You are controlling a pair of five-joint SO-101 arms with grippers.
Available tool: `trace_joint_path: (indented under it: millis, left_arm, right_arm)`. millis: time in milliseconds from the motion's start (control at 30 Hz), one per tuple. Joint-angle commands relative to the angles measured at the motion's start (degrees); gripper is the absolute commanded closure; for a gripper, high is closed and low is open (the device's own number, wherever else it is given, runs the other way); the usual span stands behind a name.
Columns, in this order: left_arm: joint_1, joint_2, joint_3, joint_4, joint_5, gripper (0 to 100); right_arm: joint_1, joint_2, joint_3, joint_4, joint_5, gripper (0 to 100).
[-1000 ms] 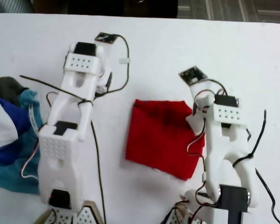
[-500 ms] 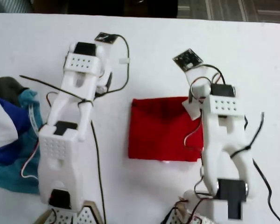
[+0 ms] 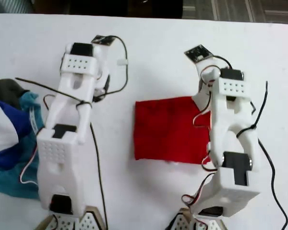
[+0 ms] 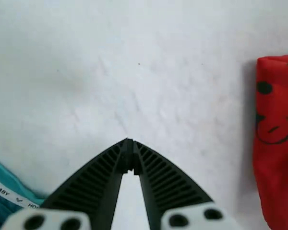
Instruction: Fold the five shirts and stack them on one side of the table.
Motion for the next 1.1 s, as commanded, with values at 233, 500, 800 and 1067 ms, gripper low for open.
trace_joint_path:
  millis: [233, 500, 800, 1067]
  left_arm:
    - [-0.8, -17.3, 0.7, 2.9, -0.1, 97]
    - [-4.5, -35.0, 19.1, 0.2, -1.5, 97]
    - [-22.4, -54.2, 57.1, -16.8, -13.8, 97]
    - [-30.5, -67.0, 81.0, -29.8, -16.9, 97]
  right_arm:
    - [-1.0, -8.1, -7.0, 5.8, -9.6, 95.7]
    - [-14.7, -18.3, 10.3, 5.1, -9.1, 97.8]
    - [-25.4, -22.4, 37.5, -19.2, -9.1, 97.8]
    - [-32.8, -14.2, 38.0, -19.6, -9.1, 97.8]
